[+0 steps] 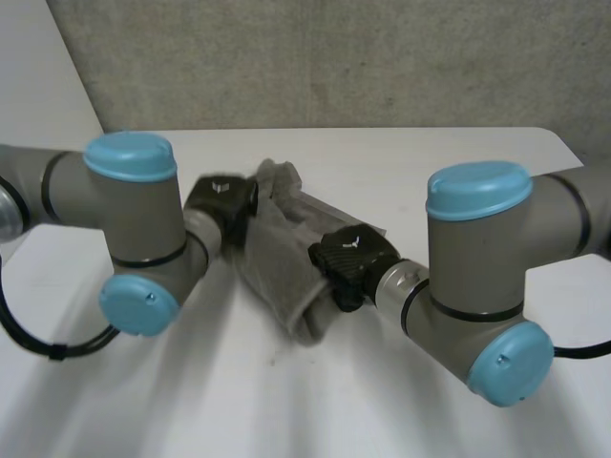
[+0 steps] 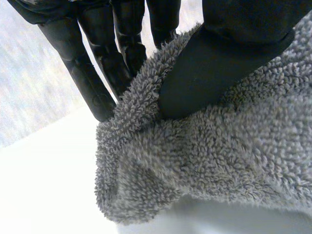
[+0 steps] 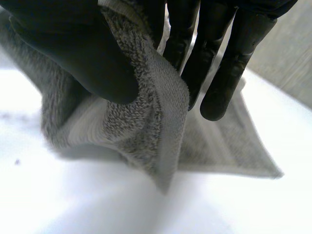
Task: Fold the towel.
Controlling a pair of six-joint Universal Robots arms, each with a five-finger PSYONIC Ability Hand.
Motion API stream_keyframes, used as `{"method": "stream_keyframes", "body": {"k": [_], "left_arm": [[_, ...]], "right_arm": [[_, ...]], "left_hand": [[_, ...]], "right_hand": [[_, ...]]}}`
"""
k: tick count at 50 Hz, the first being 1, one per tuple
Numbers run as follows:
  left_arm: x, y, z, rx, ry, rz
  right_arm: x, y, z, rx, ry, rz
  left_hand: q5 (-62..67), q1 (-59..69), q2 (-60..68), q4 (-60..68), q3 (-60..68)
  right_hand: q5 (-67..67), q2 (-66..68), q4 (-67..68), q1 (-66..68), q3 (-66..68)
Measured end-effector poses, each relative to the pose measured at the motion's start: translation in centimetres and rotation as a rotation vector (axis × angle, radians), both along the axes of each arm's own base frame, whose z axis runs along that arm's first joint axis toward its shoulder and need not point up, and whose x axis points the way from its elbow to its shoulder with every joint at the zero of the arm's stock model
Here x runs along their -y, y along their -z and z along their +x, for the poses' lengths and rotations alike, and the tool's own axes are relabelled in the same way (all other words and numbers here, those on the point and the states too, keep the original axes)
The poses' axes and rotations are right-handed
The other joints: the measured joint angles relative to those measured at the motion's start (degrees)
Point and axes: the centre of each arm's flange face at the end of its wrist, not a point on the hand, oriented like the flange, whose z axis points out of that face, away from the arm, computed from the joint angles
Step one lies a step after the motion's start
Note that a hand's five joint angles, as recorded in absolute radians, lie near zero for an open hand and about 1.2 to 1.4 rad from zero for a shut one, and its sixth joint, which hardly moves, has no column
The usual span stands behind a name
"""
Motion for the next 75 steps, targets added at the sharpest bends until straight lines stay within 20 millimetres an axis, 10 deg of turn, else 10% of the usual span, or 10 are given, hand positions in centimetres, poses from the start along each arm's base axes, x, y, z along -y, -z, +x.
{"method": "stream_keyframes", "body": {"k": [5, 13, 19, 40, 55, 62, 75], "left_arm": [[-1.9, 2.4, 1.0, 0.086, 0.001, 0.148], [-3.2, 0.1, 1.7, 0.094, -0.01, 0.148], [-3.9, -2.9, 2.7, 0.074, -0.059, 0.092], [-14.7, -5.8, 1.6, -0.118, 0.039, 0.128], [-16.3, -0.2, -2.0, -0.143, -0.041, 0.273], [-15.6, 1.8, -2.3, -0.118, -0.125, 0.269], [-14.7, -2.0, 0.6, -0.154, -0.217, 0.182]], "right_arm": [[0.3, 1.8, 0.1, -0.025, 0.001, 0.03], [-0.1, 1.2, 0.1, -0.002, -0.011, 0.037], [-0.3, -0.2, -0.2, 0.028, 0.006, 0.035], [4.7, -3.6, -6.3, 0.072, 0.236, -0.013], [4.3, -1.8, -7.2, 0.04, 0.249, 0.033], [4.5, -0.9, -6.8, 0.032, 0.235, 0.044], [6.5, 0.6, -4.5, 0.074, 0.132, 0.06]], "left_hand": [[-5.56, -5.32, -6.17, -6.34, -6.29], [-23.3, -23.11, -23.96, -24.13, -24.04], [-39.02, -38.77, -39.66, -39.93, -39.76], [-48.37, -47.49, -48.74, -48.9, -48.84], [-44.43, -43.81, -44.91, -45.02, -45.01], [-13.46, -12.23, -13.03, -13.99, -13.26], [0.13, -1.24, 0.5, 0.38, 0.05]], "right_hand": [[0.12, 0.0, 0.0, 0.43, 0.15], [0.21, 0.0, 0.0, 0.43, 0.16], [-49.8, -51.62, -52.66, -40.78, -52.02], [-52.87, -54.42, -55.18, -42.69, -55.63], [-52.89, -54.41, -55.18, -42.69, -55.63], [-52.9, -54.41, -55.18, -42.69, -55.63], [-52.91, -54.42, -55.18, -42.69, -55.63]]}}
